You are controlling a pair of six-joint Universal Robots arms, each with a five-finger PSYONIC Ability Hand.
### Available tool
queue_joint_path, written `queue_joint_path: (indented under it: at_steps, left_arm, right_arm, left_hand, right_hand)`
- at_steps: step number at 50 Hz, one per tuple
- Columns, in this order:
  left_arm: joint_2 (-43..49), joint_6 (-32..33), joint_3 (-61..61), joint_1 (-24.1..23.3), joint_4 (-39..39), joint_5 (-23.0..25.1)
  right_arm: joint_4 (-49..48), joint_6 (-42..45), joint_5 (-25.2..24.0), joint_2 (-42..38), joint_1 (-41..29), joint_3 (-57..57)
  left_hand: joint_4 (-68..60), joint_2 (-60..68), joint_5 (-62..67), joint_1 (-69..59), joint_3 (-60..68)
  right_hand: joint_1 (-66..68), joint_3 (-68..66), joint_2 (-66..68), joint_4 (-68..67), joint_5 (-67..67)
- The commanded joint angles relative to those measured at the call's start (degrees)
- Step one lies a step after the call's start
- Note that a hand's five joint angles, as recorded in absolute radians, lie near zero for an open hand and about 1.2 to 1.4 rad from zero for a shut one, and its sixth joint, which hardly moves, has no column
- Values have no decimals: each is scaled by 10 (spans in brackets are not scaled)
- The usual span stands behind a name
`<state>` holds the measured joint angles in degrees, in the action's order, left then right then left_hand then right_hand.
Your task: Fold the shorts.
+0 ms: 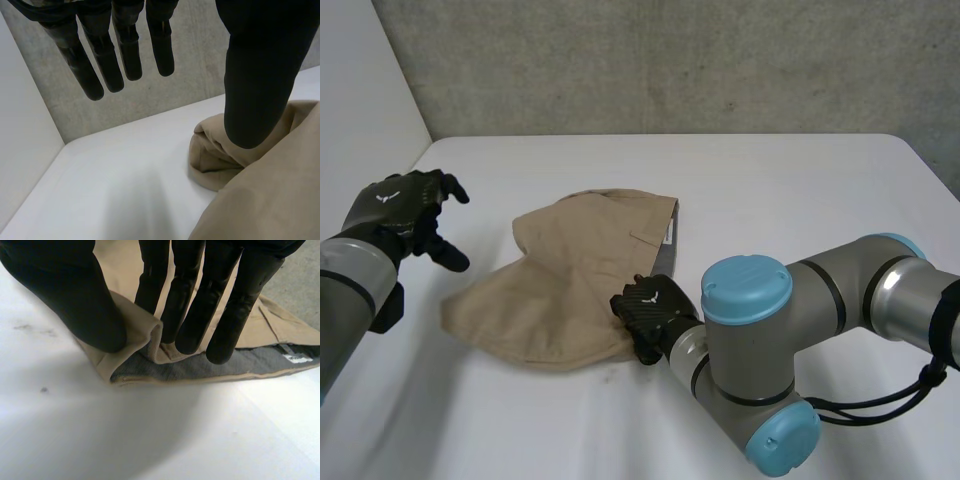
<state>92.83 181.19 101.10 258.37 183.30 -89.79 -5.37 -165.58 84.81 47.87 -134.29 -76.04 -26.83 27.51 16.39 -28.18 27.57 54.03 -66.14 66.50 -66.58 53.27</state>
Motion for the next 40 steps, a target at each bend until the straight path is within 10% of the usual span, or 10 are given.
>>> queue_joint_path:
  at_steps: [1,18,40]
  left_arm:
    - [-6,22,28,53,-2,49]
    - [3,139,117,135,-8,155]
    - [147,137,76,88,-11,161]
  right_arm:
    - [-6,-2,0,17,1,0]
    - [-9,-4,-1,61,50,2]
    - [-10,-10,2,90,80,-15]
  left_hand:
    - [-24,17,28,-10,17]
    - [-22,15,27,-9,15]
    - [-31,24,35,-17,23]
  right_hand:
    - [260,-139,135,-134,167]
    - [260,-139,135,-134,167]
    - [260,-139,135,-134,167]
